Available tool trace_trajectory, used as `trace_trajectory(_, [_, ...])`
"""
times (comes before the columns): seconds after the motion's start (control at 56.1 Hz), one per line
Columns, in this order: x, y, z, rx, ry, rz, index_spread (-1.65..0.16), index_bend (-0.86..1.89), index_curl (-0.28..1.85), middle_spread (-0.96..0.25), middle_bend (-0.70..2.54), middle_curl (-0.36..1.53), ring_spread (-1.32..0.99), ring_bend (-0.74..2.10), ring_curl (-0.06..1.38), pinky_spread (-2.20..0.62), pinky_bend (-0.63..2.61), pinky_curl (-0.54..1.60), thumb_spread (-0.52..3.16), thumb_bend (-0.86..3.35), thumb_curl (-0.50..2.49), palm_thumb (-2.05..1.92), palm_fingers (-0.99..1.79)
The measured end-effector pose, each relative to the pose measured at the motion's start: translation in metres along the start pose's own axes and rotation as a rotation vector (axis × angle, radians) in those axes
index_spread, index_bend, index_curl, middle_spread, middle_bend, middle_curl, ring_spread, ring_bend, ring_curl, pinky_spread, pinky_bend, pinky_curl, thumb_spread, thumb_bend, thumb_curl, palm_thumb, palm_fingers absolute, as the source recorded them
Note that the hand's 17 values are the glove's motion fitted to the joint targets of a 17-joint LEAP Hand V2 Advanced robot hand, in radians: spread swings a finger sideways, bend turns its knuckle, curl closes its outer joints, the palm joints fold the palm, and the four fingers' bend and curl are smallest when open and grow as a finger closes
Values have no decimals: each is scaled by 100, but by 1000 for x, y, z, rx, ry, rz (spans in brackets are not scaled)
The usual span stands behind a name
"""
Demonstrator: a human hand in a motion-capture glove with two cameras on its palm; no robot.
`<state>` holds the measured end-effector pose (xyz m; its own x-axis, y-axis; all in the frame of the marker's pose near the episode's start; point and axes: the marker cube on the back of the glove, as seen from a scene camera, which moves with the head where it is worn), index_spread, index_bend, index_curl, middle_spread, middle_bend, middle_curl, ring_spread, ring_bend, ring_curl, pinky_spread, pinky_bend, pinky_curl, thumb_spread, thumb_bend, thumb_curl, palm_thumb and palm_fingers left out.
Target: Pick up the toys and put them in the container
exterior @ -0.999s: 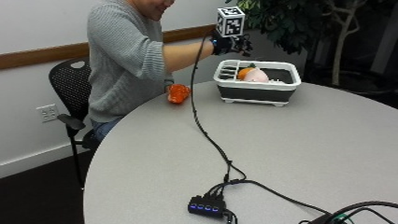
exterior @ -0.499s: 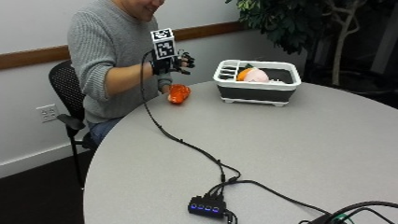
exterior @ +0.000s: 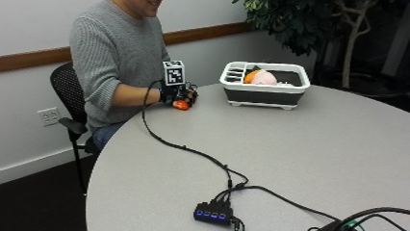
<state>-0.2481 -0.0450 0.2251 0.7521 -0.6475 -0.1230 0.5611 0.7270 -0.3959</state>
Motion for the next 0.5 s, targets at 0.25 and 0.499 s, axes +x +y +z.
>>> trace_trajectory(0.25, [10, -23, -23, 175, -298, 6, -39, 19, 29, -24, 46, 48, -40, 106, 52, -28, 112, 38, 133, 18, 45, 38, 71])
trace_trajectory(0.499, [94, -108, -203, 362, -375, -143, -39, 51, 48, -28, 67, 64, -49, 111, 60, -37, 104, 42, 104, 19, 64, 54, 90])
